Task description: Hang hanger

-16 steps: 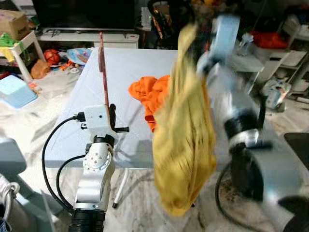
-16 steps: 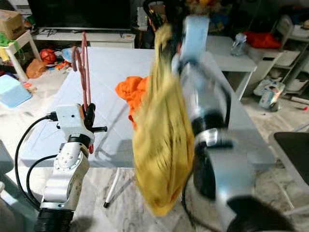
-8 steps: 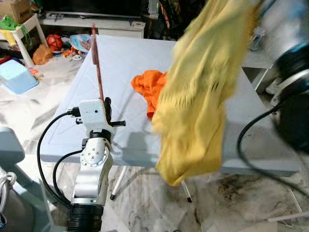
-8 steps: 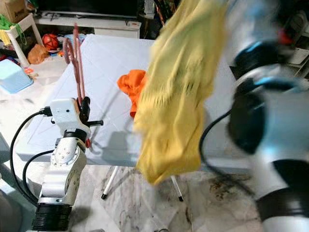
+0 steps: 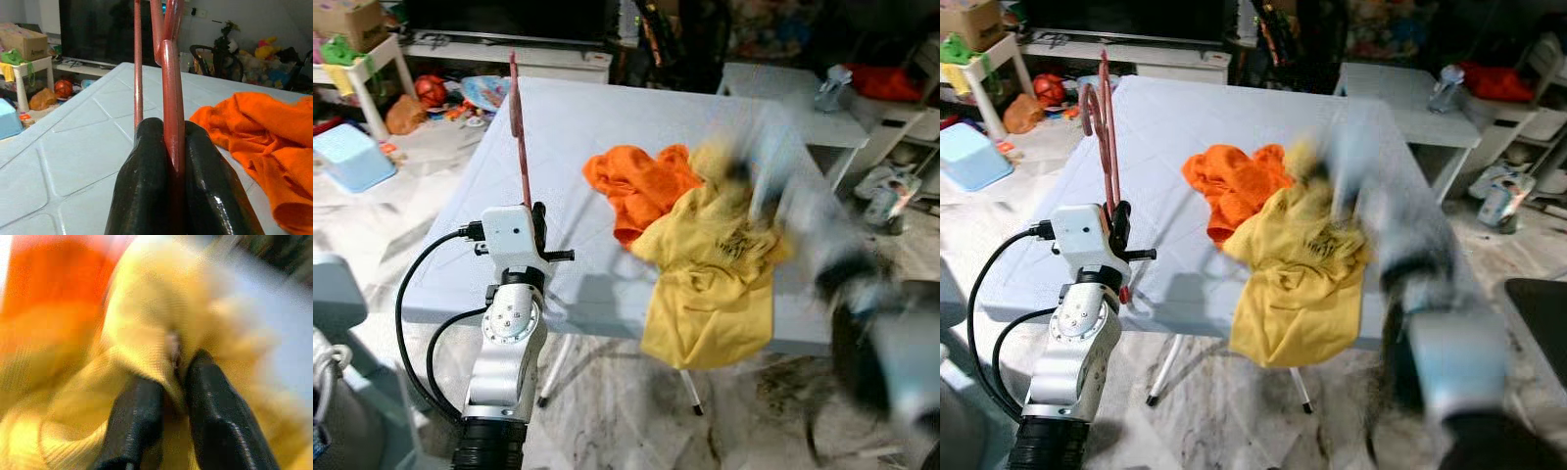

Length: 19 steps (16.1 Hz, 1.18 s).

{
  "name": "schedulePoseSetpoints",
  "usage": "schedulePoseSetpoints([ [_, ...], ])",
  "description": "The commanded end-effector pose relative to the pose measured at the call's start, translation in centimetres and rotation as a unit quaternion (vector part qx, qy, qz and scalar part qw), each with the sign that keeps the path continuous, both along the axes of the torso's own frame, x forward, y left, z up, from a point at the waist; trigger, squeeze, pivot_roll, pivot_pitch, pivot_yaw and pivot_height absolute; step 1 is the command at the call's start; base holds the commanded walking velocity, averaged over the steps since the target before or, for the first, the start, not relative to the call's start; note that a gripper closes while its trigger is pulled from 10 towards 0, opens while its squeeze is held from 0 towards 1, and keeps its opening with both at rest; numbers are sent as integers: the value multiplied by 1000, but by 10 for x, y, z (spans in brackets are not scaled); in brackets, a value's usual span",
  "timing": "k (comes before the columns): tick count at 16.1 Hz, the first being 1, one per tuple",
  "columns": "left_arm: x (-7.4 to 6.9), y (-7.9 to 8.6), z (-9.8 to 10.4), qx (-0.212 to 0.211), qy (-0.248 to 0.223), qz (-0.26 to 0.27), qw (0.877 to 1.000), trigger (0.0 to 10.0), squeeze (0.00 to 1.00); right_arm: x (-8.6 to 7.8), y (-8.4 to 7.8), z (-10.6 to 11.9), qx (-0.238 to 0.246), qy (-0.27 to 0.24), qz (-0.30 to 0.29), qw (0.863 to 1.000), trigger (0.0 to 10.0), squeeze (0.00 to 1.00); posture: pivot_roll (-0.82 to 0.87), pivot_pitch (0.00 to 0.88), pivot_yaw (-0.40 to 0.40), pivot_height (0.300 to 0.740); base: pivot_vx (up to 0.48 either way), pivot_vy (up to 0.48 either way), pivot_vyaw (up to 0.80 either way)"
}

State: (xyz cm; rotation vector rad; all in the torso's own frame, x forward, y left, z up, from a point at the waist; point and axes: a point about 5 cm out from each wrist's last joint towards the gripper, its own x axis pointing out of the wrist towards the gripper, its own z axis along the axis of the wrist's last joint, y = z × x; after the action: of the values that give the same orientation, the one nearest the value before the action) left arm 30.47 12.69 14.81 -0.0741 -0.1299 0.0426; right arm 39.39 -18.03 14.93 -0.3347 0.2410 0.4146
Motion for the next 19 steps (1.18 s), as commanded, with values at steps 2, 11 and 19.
schedulePoseSetpoints([
  [2, -2, -4, -2, 1, 8, -11, 1000, 10000, 0, -5, -1, -8, -38, 16, 45, 998, 10000, 1000, -54, 0, -58, 740, 0, 0, 0],
  [11, -1, -5, -4, -7, 18, -20, 1000, 10000, 0, -21, -24, -11, -25, -10, 63, 998, 10000, 1000, -57, 0, -34, 740, 0, 0, 0],
  [19, -2, 0, -5, -12, 23, -10, 1000, 10000, 0, -44, -33, 13, -88, 11, 247, 965, 10000, 1000, -46, 0, -33, 740, 0, 0, 0],
])
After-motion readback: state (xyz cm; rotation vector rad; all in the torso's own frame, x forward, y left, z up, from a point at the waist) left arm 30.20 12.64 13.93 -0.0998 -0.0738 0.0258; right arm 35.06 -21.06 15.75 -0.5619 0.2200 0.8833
